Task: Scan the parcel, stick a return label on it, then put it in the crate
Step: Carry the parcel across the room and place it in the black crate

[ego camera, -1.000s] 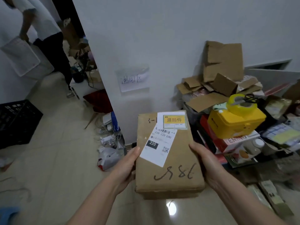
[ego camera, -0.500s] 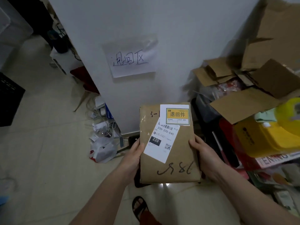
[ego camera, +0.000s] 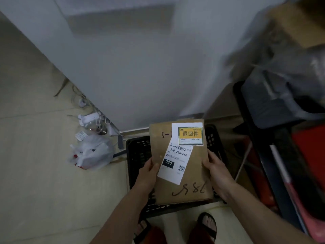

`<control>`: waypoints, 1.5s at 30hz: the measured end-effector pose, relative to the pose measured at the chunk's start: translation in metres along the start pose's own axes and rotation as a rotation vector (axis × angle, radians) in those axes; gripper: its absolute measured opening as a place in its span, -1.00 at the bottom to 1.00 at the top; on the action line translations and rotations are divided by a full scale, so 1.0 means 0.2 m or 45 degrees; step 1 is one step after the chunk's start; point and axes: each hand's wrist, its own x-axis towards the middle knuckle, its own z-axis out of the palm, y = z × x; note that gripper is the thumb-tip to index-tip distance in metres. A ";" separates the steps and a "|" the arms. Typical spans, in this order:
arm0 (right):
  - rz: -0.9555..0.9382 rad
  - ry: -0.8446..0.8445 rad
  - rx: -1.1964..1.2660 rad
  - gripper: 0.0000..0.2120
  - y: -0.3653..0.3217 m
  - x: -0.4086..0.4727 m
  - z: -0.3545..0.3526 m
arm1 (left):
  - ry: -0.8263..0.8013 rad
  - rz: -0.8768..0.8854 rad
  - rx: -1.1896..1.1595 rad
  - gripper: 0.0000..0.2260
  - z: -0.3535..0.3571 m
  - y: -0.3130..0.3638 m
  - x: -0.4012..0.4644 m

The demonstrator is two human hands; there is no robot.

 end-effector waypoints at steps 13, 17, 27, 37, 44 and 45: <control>0.153 0.156 -0.121 -0.54 0.62 0.78 0.00 | 0.032 -0.161 0.007 -0.68 0.18 -0.53 0.72; 0.105 0.182 -0.098 -0.49 0.66 0.89 0.04 | 0.020 -0.119 0.068 -0.56 0.18 -0.58 0.85; 0.040 0.285 0.030 -0.46 0.59 0.91 -0.05 | 0.039 0.084 -0.026 -0.36 0.30 -0.62 0.78; 0.015 0.299 0.042 -0.51 0.57 0.85 0.01 | 0.138 -0.004 0.134 -0.25 0.27 -0.61 0.78; 0.014 0.187 -0.031 -0.45 0.68 0.99 0.08 | 0.181 -0.077 0.296 -0.13 0.24 -0.65 0.89; 0.019 0.178 -0.044 -0.46 0.69 1.01 0.06 | 0.187 -0.070 0.298 -0.14 0.26 -0.66 0.89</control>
